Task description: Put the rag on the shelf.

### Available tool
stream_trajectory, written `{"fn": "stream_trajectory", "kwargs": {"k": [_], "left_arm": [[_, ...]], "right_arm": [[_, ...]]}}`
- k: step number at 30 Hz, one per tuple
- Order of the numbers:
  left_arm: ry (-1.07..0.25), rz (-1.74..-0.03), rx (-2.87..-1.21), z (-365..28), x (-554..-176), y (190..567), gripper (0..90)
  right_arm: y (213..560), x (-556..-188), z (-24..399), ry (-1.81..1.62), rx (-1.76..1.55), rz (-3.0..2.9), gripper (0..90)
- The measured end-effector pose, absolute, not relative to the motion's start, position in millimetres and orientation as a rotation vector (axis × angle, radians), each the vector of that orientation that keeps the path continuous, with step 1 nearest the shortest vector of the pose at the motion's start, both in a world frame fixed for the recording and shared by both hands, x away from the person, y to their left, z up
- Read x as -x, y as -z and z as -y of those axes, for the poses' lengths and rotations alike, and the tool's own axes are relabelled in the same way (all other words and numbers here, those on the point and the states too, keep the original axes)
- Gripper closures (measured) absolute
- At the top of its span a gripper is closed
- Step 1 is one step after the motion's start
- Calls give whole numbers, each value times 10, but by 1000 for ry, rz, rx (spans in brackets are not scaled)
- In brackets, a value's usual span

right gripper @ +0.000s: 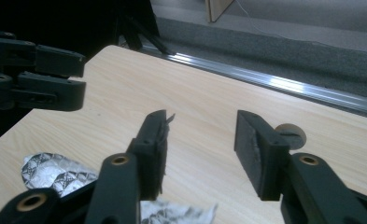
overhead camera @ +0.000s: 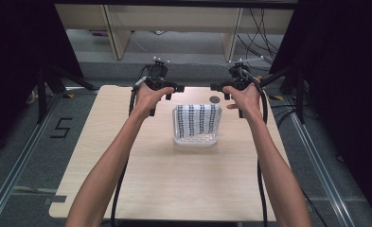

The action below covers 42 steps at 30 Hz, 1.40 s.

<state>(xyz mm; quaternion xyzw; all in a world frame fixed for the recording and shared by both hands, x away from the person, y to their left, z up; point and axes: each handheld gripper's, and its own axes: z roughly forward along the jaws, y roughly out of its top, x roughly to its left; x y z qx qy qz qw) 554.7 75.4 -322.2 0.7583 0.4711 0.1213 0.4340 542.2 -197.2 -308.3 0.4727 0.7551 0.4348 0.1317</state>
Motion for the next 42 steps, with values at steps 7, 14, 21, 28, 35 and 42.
{"fn": "stream_trajectory", "kwargs": {"k": [7, 14, 21, 28, 35, 42], "left_arm": [[-290, -1153, -1891, -773, -5456, 3134, 290], [-267, -1149, -1898, -787, -5349, 3107, 252], [-281, -1147, -1852, -867, -5203, 3074, 243], [-315, -1134, -1871, -932, -5080, 3063, 239], [-341, -1094, -1910, -956, -4961, 3065, 232], [-342, -1065, -1905, -966, -4820, 3050, 227]], "right_arm": [[3058, -5335, 1979, -1256, -1351, -2200, 463], [2982, -5202, 1945, -1281, -1286, -2227, 412], [2976, -5094, 1915, -1293, -1249, -2249, 384], [2962, -4993, 1872, -1295, -1191, -2286, 366], [2942, -4926, 1808, -1285, -1175, -2292, 361], [2927, -4830, 1785, -1302, -1139, -2298, 358]]}}
